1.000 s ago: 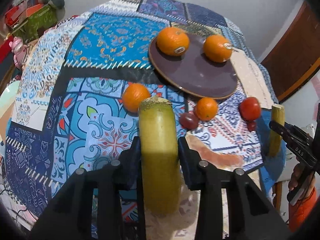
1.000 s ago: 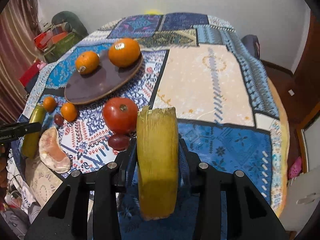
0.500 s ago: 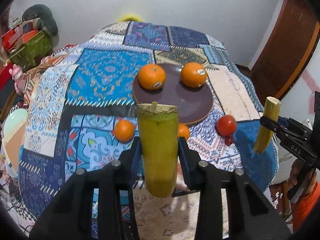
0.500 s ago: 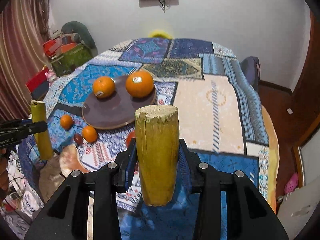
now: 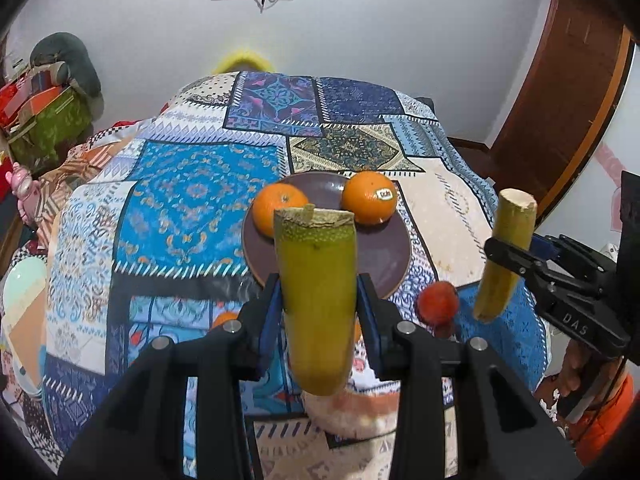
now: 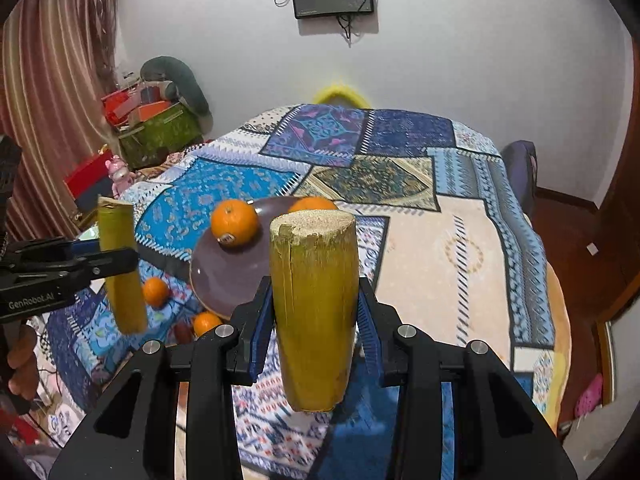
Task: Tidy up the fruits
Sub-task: 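Carry the banana and the corn cob toward the dark plate with both grippers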
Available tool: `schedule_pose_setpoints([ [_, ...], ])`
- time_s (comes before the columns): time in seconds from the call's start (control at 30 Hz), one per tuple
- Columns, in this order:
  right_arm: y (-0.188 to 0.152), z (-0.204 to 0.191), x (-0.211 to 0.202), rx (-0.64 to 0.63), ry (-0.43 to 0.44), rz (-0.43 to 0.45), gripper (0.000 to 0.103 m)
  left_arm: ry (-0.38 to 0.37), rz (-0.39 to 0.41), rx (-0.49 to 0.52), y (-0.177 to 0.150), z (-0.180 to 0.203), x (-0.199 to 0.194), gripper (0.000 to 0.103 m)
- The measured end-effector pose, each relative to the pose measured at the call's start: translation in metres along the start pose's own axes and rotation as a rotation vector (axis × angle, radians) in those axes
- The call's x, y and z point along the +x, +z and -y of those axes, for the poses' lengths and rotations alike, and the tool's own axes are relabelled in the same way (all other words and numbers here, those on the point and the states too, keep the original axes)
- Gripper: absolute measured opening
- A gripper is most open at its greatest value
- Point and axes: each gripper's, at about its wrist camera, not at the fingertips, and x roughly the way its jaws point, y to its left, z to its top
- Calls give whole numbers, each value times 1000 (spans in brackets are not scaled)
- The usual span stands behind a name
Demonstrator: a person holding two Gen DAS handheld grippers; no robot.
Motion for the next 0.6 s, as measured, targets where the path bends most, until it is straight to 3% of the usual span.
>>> schedule_pose_setpoints([
  [0.6, 31, -4, 54, -11, 38, -7, 36, -27, -63, 13, 44, -3, 82, 36],
])
